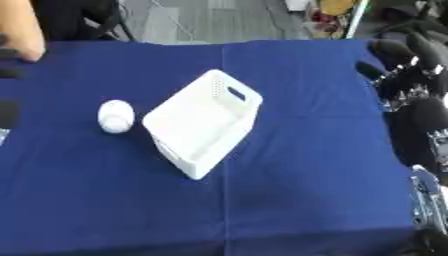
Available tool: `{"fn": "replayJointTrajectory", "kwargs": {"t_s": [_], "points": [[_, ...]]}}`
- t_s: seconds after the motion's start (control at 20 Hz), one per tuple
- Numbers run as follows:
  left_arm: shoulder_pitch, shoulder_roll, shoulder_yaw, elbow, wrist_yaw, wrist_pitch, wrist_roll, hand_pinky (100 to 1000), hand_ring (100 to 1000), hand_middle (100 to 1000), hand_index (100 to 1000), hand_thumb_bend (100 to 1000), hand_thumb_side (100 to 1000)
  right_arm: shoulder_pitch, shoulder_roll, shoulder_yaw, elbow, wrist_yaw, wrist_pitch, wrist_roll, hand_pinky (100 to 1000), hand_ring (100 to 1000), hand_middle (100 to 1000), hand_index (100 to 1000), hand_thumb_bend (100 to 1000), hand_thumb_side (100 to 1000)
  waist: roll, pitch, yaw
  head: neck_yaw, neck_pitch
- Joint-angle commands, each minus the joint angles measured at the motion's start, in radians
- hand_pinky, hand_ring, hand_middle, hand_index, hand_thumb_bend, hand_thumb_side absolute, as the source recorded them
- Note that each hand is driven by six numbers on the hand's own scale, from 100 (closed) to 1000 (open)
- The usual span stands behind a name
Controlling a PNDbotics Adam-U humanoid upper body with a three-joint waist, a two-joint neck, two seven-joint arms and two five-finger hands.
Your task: Pick up objects on the table and place them in the box.
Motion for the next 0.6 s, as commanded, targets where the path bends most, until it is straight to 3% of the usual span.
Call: {"fn": "replayJointTrajectory", "kwargs": {"t_s": [0.05, 0.25, 0.45, 0.6], "points": [[-0.013, 0.031, 0.017, -0.022, -0.038, -0.017, -0.002, 731, 806, 860, 869, 498, 426, -0.003, -0.014, -0.008, -0.017, -0.002, 0.001, 0.004, 941, 992, 886, 1000, 181, 585, 0.001, -0.01, 0.001, -0.016, 0.0], [-0.024, 0.137, 0.009, -0.022, -0.147, -0.069, -0.011, 771, 829, 868, 902, 558, 408, -0.001, -0.016, -0.007, -0.017, 0.0, 0.005, 0.005, 942, 992, 886, 1000, 182, 585, 0.006, -0.013, -0.002, -0.014, 0.0], [-0.009, 0.249, -0.027, -0.022, -0.218, -0.1, -0.046, 787, 838, 873, 918, 587, 454, 0.001, -0.018, -0.005, -0.017, 0.0, 0.008, 0.007, 943, 993, 886, 1000, 183, 585, 0.013, -0.014, -0.007, -0.013, 0.0], [0.001, 0.286, -0.037, -0.022, -0.237, -0.108, -0.064, 794, 838, 872, 920, 589, 459, 0.002, -0.018, -0.005, -0.017, 0.001, 0.009, 0.008, 943, 993, 886, 1000, 183, 585, 0.014, -0.014, -0.008, -0.014, 0.0]]}}
